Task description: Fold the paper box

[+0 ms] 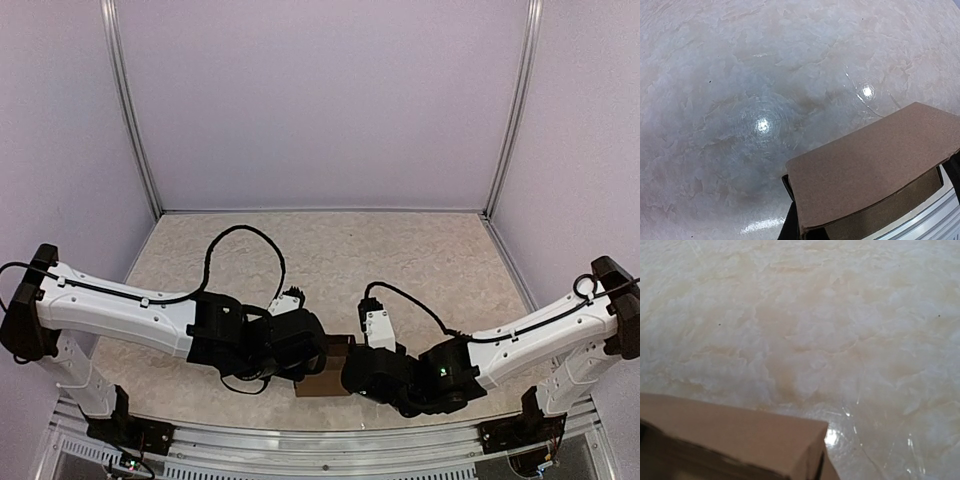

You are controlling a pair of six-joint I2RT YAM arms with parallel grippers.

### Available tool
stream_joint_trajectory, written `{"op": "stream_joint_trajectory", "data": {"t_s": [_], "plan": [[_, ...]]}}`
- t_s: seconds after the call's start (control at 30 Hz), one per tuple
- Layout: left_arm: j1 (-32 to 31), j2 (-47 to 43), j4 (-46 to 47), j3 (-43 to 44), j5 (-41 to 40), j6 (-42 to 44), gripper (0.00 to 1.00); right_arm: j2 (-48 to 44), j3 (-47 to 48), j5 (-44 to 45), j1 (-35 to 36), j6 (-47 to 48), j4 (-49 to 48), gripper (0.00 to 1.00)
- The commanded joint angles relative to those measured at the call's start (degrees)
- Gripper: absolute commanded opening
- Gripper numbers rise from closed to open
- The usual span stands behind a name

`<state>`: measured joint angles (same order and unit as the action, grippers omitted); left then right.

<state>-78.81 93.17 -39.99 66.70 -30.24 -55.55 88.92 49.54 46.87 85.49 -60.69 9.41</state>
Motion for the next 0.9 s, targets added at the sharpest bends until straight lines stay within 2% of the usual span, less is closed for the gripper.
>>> {"op": "stream_joint_trajectory", "data": {"t_s": [0.0,0.37,0.6,0.77,0.87], "plan": [[-1.9,1.2,6.3,0.2,4.9,-0.2,0.00,3.9,-1.5,-9.8,1.7,-0.9,4.0,0.00],[-2.0,1.6,7.3,-0.6,5.5,-0.7,0.00,1.4,-1.6,-10.6,1.9,0.4,3.8,0.02],[-1.9,1.7,6.2,-0.1,4.8,-0.9,0.00,-2.3,-1.4,-10.1,1.9,1.7,3.7,0.16],[-1.8,2.0,5.9,0.3,4.7,-0.7,0.00,-5.9,-1.3,-9.4,1.9,2.9,3.5,0.34],[-1.8,2.1,5.7,0.4,4.7,-0.6,0.00,-8.4,-1.0,-8.9,1.9,4.3,4.3,0.40]]}}
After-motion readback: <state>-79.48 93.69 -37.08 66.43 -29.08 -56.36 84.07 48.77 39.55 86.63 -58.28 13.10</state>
